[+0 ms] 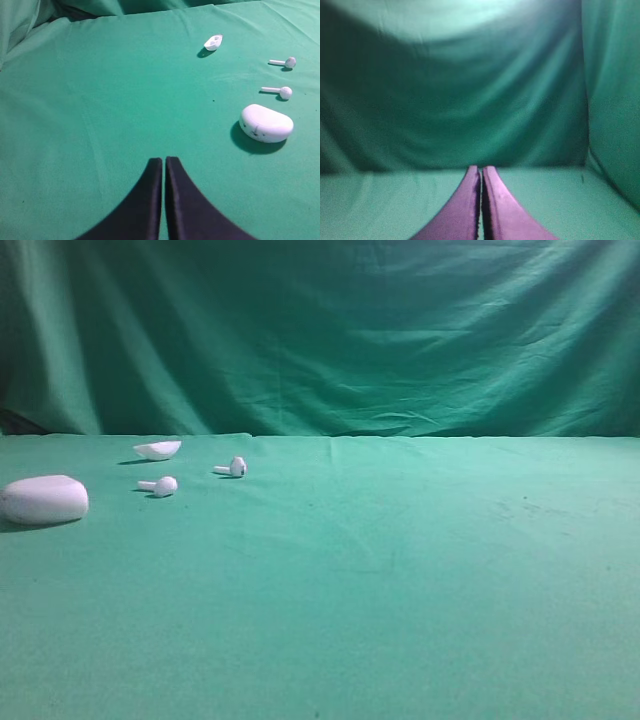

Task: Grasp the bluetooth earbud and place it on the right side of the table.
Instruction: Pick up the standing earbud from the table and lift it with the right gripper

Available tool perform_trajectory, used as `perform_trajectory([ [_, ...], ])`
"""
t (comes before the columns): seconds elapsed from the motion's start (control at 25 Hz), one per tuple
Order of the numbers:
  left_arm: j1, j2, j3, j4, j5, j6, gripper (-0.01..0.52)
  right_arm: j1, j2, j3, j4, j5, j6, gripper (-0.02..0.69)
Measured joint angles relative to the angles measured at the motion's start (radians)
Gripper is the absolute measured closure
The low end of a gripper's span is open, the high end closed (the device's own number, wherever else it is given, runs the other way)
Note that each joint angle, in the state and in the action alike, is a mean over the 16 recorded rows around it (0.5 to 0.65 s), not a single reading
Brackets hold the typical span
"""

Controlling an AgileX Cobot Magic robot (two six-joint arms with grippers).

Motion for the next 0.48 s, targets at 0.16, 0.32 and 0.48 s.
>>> perform_trajectory([
  [0.16, 0.000, 0.000, 0.000, 0.000, 0.000, 0.000, 0.514, 0.000, 0.075, -0.090, 0.013, -0.018, 0.000, 0.665],
  [0.32, 0.000, 0.000, 0.000, 0.000, 0.000, 0.000, 0.514, 0.000, 0.211, -0.214, 0.028, 0.078, -0.003, 0.665],
  [0.48, 0.000, 0.000, 0.000, 0.000, 0.000, 0.000, 0.514, 0.003, 0.390, -0.346, 0.056, 0.262, -0.024, 0.665],
])
